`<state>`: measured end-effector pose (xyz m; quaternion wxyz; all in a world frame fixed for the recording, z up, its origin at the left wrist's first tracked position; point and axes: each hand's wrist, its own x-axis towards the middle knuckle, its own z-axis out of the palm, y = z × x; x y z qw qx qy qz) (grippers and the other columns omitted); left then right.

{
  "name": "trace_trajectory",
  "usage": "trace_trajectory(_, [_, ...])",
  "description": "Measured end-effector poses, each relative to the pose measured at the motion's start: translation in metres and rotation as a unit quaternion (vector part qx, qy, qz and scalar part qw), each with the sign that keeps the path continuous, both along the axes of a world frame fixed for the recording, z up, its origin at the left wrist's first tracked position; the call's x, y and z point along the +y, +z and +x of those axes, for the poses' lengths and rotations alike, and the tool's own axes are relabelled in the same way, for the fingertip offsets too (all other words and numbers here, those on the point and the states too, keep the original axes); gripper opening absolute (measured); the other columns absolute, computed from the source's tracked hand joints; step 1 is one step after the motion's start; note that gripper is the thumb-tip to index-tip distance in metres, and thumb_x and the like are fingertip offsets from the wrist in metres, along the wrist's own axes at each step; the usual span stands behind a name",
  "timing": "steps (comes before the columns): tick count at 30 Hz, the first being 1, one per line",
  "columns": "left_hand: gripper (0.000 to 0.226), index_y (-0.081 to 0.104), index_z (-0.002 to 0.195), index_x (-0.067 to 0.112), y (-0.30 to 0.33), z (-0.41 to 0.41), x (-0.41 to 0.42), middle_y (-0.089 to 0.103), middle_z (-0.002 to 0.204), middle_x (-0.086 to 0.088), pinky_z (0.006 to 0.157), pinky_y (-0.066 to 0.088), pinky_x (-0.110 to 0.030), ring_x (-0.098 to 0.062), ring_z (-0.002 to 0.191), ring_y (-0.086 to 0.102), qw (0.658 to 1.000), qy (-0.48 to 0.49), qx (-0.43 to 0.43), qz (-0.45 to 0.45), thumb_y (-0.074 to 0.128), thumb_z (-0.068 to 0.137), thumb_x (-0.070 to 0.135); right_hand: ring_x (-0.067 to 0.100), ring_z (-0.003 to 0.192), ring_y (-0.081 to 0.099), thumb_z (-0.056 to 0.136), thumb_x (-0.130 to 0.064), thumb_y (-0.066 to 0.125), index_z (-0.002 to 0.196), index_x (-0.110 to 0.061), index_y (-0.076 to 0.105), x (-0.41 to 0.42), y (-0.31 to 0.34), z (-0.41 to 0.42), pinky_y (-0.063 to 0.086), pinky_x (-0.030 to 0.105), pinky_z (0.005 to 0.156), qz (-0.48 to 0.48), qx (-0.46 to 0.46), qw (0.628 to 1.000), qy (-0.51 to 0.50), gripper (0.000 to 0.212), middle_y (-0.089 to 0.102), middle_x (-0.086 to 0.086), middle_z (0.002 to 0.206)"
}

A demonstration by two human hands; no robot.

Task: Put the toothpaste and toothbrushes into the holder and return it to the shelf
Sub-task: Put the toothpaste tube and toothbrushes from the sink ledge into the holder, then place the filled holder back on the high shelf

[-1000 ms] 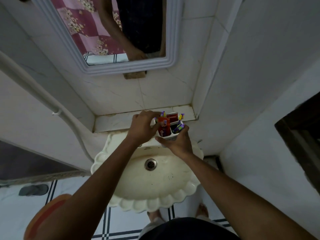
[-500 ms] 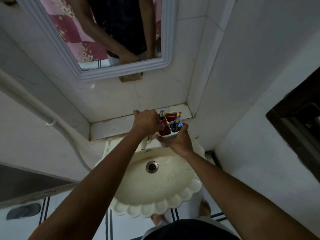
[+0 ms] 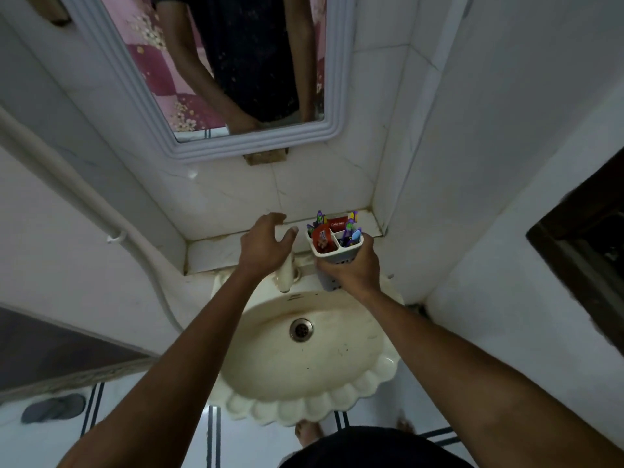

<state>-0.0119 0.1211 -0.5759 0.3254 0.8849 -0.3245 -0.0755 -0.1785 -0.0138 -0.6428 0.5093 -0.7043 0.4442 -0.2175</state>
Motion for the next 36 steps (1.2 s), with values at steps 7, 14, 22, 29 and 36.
trace_trajectory(7, [0.055,0.062,0.145,0.019,0.034,-0.024,-0.006,0.065,0.146,-0.003,0.114,0.047,-0.054,-0.023,0.134,0.062,0.998,0.031,-0.051,-0.035,0.060,0.104,0.055,0.013,0.112,0.068,0.055,-0.056,0.106,0.148,-0.020,0.054,-0.029,0.036,0.002,0.063,0.037,0.093,-0.067,-0.042,0.997,-0.023,0.113,0.066,-0.011,0.126])
trace_trajectory(14, [0.054,0.065,0.141,0.015,0.111,-0.024,-0.025,0.071,0.138,-0.005,0.109,0.053,-0.048,-0.024,0.127,0.067,0.980,0.024,-0.164,-0.109,0.062,0.104,0.054,0.024,0.106,0.072,0.049,-0.071,0.101,0.126,-0.021,0.054,-0.078,0.150,0.012,0.064,0.043,0.085,-0.150,-0.162,0.975,-0.028,0.103,0.070,0.004,0.120])
trace_trajectory(22, [0.055,0.063,0.144,0.014,0.241,-0.016,-0.057,0.071,0.139,-0.006,0.106,0.054,-0.046,-0.023,0.125,0.067,0.942,0.024,-0.257,-0.214,0.061,0.105,0.053,0.016,0.100,0.071,0.050,-0.081,0.091,0.118,-0.023,0.047,-0.105,0.322,0.011,0.050,0.009,0.072,-0.251,-0.297,0.921,-0.020,0.100,0.070,0.005,0.118])
trace_trajectory(29, [0.052,0.060,0.140,0.027,0.359,-0.002,-0.077,0.067,0.140,0.005,0.106,0.054,-0.055,-0.018,0.127,0.066,0.897,-0.013,-0.362,-0.253,0.051,0.104,0.064,0.019,0.107,0.072,0.048,-0.083,0.092,0.121,-0.024,0.047,-0.106,0.451,-0.004,0.056,0.013,0.074,-0.301,-0.373,0.877,-0.021,0.104,0.068,0.003,0.124])
trace_trajectory(36, [0.051,0.058,0.148,0.021,0.472,-0.011,-0.087,0.065,0.147,-0.004,0.120,0.037,-0.057,-0.024,0.139,0.056,0.818,0.012,-0.510,-0.266,0.053,0.108,0.052,0.025,0.118,0.070,0.043,-0.089,0.092,0.123,-0.025,0.047,-0.103,0.554,-0.015,0.065,0.044,0.095,-0.338,-0.421,0.841,-0.050,0.112,0.065,0.002,0.129])
